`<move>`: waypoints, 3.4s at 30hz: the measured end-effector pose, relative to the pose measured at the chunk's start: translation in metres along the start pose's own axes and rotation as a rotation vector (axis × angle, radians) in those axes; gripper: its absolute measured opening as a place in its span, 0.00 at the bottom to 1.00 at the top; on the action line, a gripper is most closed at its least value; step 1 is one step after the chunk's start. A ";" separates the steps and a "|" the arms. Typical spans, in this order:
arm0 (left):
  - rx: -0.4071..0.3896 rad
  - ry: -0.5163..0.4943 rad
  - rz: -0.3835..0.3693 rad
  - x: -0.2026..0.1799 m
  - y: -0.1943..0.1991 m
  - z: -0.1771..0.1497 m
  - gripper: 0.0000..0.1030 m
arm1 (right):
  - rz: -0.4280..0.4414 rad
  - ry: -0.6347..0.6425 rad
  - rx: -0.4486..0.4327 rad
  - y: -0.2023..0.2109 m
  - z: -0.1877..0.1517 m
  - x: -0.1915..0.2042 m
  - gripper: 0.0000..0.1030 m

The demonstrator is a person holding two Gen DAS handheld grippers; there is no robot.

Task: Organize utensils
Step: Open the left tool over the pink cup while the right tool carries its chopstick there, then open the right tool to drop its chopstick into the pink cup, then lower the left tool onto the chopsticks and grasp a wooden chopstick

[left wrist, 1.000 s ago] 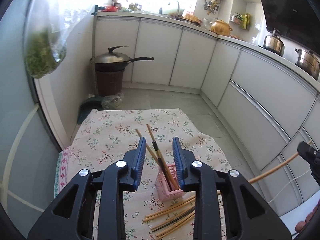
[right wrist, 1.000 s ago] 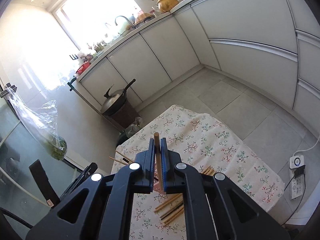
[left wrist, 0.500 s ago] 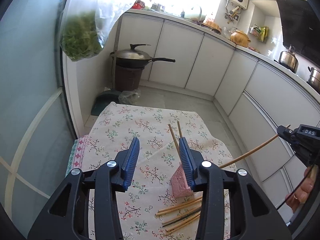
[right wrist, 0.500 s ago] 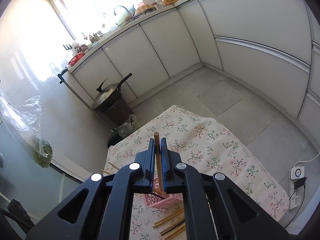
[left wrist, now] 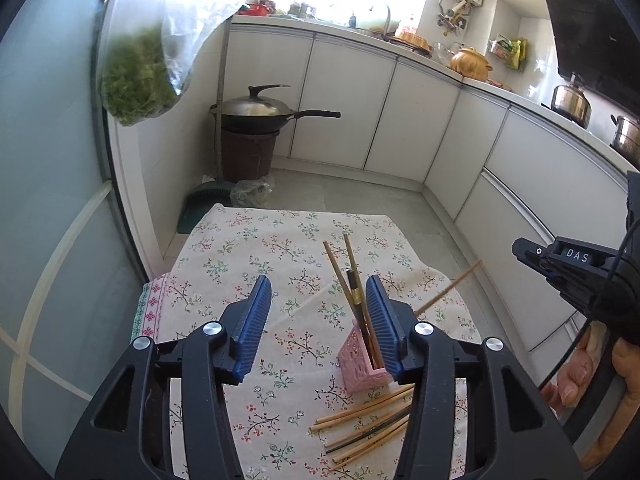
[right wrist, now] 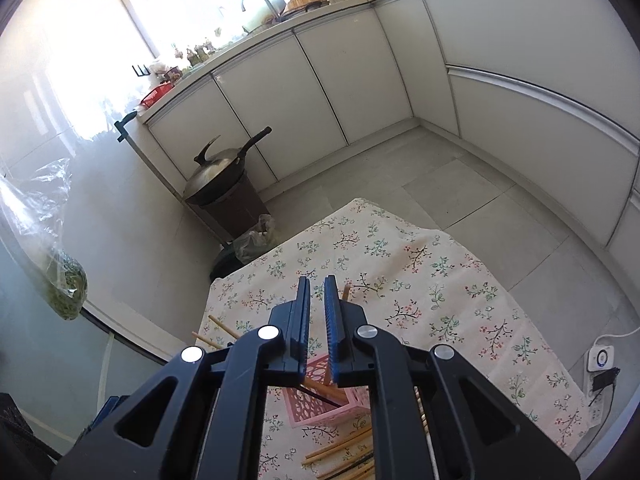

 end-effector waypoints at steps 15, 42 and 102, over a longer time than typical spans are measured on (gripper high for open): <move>-0.018 -0.151 0.001 -0.045 0.003 -0.021 0.69 | -0.081 0.102 -0.015 0.041 -0.058 -0.030 0.40; 0.087 -0.344 -0.005 -0.100 -0.027 -0.071 0.93 | -0.201 -0.100 0.084 0.049 -0.115 -0.157 0.93; 0.867 -0.541 -0.397 -0.239 -0.194 -0.230 0.51 | -0.137 -0.551 0.169 0.065 -0.188 -0.316 0.93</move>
Point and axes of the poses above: each gripper's, at about its wrist camera, not at the fingertips, and y roughly against the way its jaws point, x to its left, z to its top, the point moved 9 cm from there along -y, roughly the way its jaws point, and after that the axes turned 3 degrees about -y, right-handed, at the moved point
